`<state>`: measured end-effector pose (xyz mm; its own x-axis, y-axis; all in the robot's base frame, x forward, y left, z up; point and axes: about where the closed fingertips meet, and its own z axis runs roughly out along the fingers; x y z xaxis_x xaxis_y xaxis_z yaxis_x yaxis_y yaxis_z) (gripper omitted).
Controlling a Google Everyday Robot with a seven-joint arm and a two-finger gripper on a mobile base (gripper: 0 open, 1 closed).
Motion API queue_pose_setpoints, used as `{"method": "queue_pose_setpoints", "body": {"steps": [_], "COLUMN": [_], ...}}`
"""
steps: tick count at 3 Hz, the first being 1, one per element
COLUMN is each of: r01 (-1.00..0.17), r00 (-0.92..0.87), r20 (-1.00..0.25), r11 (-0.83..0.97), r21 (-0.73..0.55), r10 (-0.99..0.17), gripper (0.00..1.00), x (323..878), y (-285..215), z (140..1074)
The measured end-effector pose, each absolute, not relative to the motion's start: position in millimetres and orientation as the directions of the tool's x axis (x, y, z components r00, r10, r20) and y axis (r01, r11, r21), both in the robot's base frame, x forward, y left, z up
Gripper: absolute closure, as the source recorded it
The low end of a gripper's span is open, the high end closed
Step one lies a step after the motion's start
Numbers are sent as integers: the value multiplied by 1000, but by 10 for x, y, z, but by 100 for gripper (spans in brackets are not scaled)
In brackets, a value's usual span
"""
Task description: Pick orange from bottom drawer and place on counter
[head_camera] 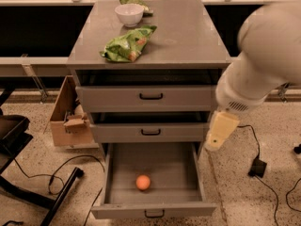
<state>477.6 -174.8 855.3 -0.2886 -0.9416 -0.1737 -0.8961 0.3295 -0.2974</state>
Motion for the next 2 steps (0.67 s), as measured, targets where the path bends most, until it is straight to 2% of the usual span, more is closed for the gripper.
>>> {"method": "queue_pose_setpoints", "body": {"steps": [2], "r01": [-872], "r00": [-264], "r20": [-104], "r11": [283], "r21": [-400], "r10": [-959], "gripper": [0], "x": [5487], "y": [-1456], "z": [7508]}}
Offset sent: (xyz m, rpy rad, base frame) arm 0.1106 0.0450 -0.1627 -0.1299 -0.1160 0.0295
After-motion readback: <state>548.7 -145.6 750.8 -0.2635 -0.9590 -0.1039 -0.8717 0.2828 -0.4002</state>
